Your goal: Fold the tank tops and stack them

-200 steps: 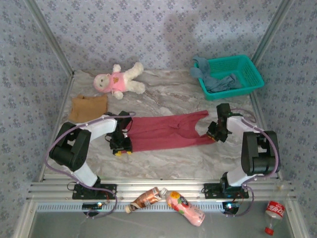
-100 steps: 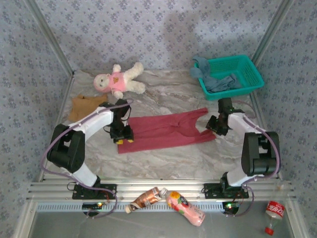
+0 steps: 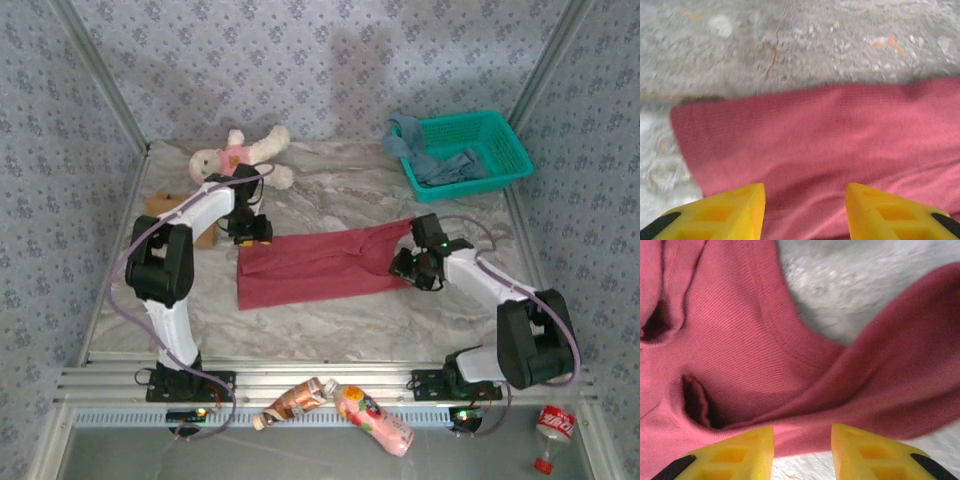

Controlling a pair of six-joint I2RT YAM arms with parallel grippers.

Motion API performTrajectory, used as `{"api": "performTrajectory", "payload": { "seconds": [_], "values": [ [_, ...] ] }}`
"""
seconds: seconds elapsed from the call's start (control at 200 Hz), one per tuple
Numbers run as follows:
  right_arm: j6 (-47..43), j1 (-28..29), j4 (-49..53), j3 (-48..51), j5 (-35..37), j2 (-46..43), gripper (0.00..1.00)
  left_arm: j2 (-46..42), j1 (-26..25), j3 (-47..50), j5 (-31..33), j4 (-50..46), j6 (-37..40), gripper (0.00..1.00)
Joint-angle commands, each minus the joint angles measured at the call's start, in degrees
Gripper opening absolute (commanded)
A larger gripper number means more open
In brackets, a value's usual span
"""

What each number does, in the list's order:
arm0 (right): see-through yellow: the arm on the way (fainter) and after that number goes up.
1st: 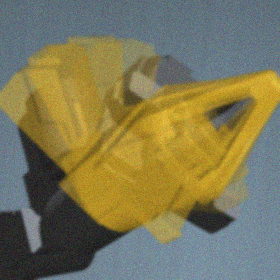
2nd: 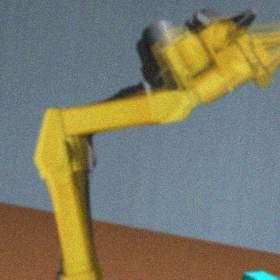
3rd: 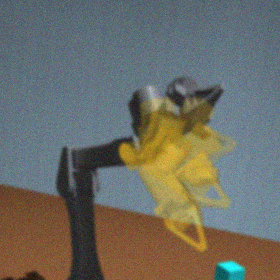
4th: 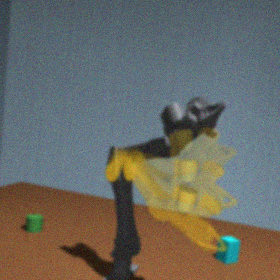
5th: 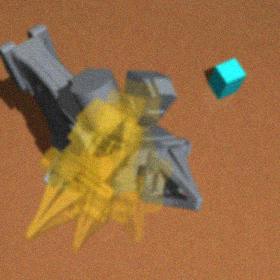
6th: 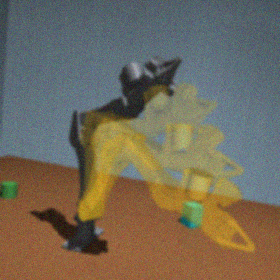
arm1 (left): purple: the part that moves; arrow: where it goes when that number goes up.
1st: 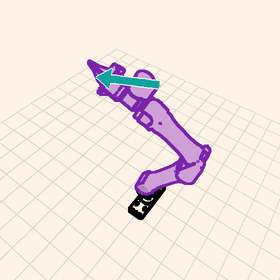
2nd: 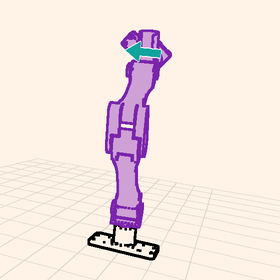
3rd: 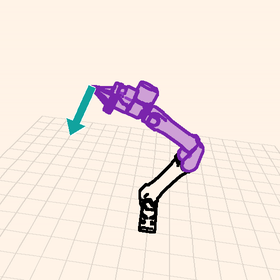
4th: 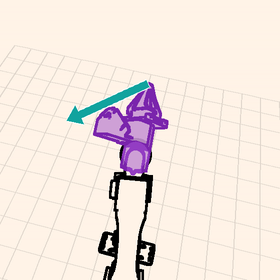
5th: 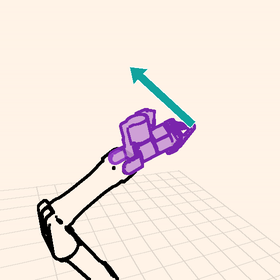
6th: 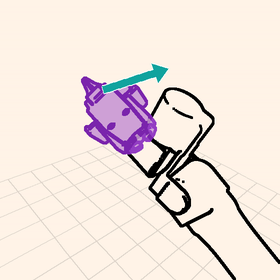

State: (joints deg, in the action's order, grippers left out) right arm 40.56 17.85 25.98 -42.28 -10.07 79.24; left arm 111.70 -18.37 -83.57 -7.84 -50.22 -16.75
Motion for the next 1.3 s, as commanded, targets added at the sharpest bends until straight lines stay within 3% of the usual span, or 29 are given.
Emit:
{"api": "performTrajectory", "payload": {
  "seconds": [0.0, 0.365, 0.545, 0.76, 0.974, 1.139, 1.294],
  "values": [
    [3.6, 1.6, -6.1, 0.0, 1.2, 3.5, 0.37, 2.1, 0.0, -0.8, 0.7, -0.5, 4.1, 0.45],
    [-7.5, 1.2, -1.7, -11.3, 5.0, 17.7, 0.35, -4.5, 0.0, 14.0, 0.4, -1.4, 1.7, 0.43],
    [-15.5, 1.9, 2.5, -21.1, 6.0, 25.5, 0.36, -11.1, -0.4, 22.9, -2.0, 0.2, -5.5, 0.44],
    [-23.5, 3.9, 9.2, -36.3, 7.7, 35.4, 0.37, -20.1, -2.1, 32.9, -0.8, 2.0, -17.0, 0.45],
    [-29.1, 3.9, 11.2, -46.8, 6.6, 42.5, 0.38, -26.4, -7.7, 35.3, -2.8, 2.4, -24.7, 0.46],
    [-39.3, 4.1, 10.1, -50.5, 4.8, 42.0, 0.45, -29.9, -7.1, 32.7, 1.1, -3.9, -21.6, 0.47],
    [-44.1, 6.9, -0.6, -40.9, 2.5, 32.1, 0.54, -29.4, -0.9, 31.2, 2.3, -7.4, -15.1, 0.55]
  ]
}}
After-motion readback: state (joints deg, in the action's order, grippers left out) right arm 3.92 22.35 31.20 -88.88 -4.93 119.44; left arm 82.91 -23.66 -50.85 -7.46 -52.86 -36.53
